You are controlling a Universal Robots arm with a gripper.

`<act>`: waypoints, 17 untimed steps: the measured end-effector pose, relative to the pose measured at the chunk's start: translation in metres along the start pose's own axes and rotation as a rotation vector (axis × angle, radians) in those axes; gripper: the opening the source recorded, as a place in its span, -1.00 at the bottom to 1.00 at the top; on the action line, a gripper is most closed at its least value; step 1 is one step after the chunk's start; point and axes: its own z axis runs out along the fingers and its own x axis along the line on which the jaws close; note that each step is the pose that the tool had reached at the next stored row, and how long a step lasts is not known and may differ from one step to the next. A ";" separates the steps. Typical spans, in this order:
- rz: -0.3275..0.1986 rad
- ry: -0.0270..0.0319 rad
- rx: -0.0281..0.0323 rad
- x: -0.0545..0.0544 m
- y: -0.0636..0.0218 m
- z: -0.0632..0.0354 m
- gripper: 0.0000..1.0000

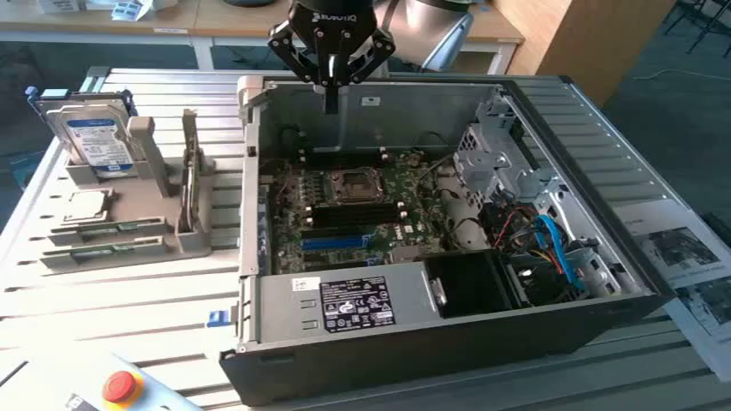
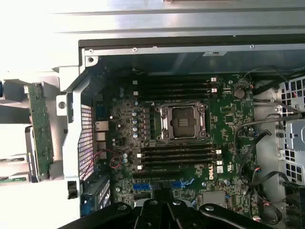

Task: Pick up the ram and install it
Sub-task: 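Reach for the ram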

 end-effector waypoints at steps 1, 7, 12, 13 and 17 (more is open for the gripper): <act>0.000 0.0000 0.0000 0.000 0.0000 0.0000 -0.80; 0.000 0.0000 0.0000 0.000 0.0000 0.0000 -0.80; 0.000 0.0001 0.0000 0.000 0.0000 0.0000 -0.80; 0.000 0.0001 0.0000 0.000 0.0000 0.0000 -0.80; 0.000 0.0000 0.0001 0.006 -0.0005 -0.0002 -0.80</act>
